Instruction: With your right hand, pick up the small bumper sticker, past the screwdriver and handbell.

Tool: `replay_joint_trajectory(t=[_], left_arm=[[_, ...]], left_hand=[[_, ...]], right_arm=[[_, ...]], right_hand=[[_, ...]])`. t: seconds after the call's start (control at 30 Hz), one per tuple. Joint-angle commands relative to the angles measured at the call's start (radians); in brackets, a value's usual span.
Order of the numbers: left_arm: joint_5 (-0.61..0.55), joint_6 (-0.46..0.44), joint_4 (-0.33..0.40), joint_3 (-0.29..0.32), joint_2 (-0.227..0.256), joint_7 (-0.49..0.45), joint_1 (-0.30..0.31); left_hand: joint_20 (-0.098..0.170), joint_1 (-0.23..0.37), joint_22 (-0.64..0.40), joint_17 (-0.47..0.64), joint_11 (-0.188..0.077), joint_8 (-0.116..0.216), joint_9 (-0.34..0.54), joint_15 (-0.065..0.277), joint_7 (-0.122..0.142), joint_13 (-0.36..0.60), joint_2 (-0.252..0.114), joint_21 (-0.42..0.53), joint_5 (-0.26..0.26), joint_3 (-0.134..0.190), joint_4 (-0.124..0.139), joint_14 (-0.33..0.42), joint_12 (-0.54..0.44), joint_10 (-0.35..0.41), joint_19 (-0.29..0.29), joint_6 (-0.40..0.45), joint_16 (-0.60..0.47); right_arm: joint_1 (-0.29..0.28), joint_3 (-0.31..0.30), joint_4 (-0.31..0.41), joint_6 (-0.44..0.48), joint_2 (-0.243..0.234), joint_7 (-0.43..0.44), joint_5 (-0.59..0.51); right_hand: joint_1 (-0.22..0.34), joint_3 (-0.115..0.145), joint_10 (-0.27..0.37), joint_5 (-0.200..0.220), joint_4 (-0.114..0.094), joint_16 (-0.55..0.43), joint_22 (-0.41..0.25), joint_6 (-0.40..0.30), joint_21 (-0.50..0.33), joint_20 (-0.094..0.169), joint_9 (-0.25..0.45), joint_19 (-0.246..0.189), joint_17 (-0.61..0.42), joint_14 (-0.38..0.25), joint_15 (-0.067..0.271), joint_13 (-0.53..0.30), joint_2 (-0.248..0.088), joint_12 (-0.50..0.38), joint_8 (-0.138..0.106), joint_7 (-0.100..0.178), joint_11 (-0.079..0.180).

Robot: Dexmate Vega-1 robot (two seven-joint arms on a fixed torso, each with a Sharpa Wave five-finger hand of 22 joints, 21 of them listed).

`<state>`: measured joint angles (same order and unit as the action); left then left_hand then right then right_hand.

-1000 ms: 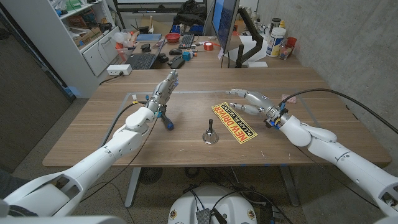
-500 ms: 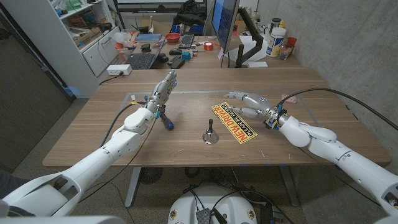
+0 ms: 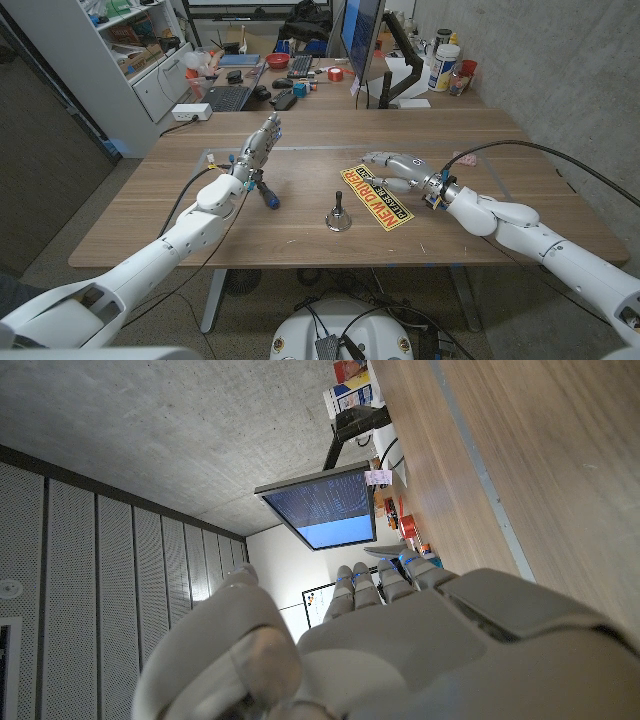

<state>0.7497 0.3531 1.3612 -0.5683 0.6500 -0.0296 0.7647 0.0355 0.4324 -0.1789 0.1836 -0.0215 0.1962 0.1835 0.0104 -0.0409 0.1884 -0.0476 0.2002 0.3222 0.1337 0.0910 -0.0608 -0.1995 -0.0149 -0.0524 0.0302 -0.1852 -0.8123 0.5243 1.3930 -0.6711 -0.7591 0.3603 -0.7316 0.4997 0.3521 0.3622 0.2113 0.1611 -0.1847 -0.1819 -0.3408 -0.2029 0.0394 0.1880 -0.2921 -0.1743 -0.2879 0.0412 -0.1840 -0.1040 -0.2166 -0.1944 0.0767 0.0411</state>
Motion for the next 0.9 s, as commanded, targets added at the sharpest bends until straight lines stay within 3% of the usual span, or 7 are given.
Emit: replay_joint_trajectory(t=[0.03, 0.9], left_arm=[[0.01, 0.009, -0.008, 0.001, 0.002, 0.003, 0.005], [0.006, 0.006, -0.003, -0.007, 0.003, -0.001, 0.001]], left_hand=[[0.001, 0.005, -0.003, 0.002, 0.0, 0.001, 0.003, 0.001, -0.002, 0.002, -0.004, 0.001, -0.004, -0.007, 0.0, -0.006, -0.002, -0.006, -0.01, 0.005, -0.003], [-0.01, 0.007, -0.003, 0.002, -0.002, 0.001, 0.003, 0.003, 0.001, 0.002, -0.006, 0.001, -0.006, -0.012, 0.0, -0.007, -0.003, -0.006, -0.013, 0.005, -0.003]], right_arm=[[0.014, 0.024, 0.018, 0.017, -0.016, -0.024, -0.043], [0.043, 0.048, 0.0, 0.042, -0.035, -0.068, -0.076]], right_hand=[[0.013, 0.011, 0.0, -0.005, 0.002, 0.002, 0.0, 0.007, 0.0, 0.028, 0.003, -0.008, -0.002, -0.004, 0.046, -0.001, 0.001, 0.003, 0.005, 0.003, 0.004], [0.048, 0.018, -0.025, -0.009, 0.015, 0.005, 0.002, 0.054, -0.002, 0.005, 0.004, -0.023, -0.001, 0.002, 0.041, -0.002, 0.036, 0.012, 0.012, 0.005, 0.001]])
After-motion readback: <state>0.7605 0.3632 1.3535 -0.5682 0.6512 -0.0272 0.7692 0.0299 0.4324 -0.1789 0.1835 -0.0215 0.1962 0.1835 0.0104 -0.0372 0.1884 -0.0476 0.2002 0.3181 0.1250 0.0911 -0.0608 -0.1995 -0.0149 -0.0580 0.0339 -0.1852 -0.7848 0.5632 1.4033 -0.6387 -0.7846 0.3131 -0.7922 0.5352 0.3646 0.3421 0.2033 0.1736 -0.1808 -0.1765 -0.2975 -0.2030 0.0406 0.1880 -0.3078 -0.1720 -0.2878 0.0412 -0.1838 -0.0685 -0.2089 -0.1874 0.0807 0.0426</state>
